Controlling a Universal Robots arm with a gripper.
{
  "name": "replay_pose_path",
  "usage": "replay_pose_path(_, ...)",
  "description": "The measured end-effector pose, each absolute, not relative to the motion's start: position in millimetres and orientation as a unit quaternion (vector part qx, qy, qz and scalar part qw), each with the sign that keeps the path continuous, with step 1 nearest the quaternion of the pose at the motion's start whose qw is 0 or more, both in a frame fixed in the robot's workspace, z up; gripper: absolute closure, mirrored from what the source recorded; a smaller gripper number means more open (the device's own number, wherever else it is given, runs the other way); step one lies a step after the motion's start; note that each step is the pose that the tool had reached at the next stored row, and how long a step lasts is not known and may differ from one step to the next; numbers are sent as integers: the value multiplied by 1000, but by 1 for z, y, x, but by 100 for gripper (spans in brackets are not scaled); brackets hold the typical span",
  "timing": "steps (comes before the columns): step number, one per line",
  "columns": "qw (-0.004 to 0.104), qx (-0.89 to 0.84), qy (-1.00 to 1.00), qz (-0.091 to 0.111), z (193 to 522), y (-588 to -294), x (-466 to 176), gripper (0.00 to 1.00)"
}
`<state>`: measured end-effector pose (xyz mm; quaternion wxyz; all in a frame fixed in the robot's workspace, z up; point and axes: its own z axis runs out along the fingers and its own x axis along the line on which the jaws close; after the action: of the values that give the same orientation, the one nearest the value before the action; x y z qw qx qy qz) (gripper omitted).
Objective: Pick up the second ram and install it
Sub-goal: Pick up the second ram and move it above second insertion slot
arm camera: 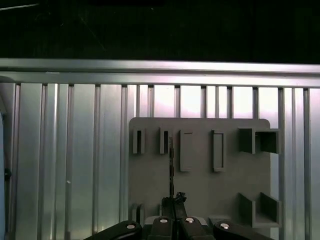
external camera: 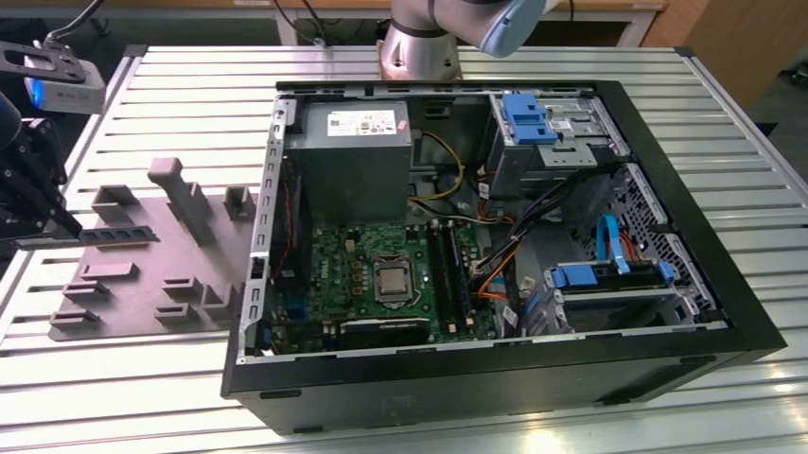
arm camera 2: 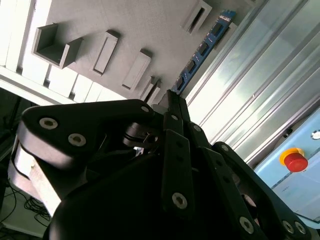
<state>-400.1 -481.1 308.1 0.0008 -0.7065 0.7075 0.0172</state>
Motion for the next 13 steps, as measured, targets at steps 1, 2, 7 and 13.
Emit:
replay_pose_path(1, 1, -707, 707, 17, 309, -481, -400, 89)
replay_pose_path(2, 1, -707, 707, 17, 310, -481, -400, 89)
replay_pose_path(7, 2, -707, 707, 16, 314, -481, -400, 89)
replay_pose_path(13, 2, -707, 707, 16, 320, -481, -400, 89)
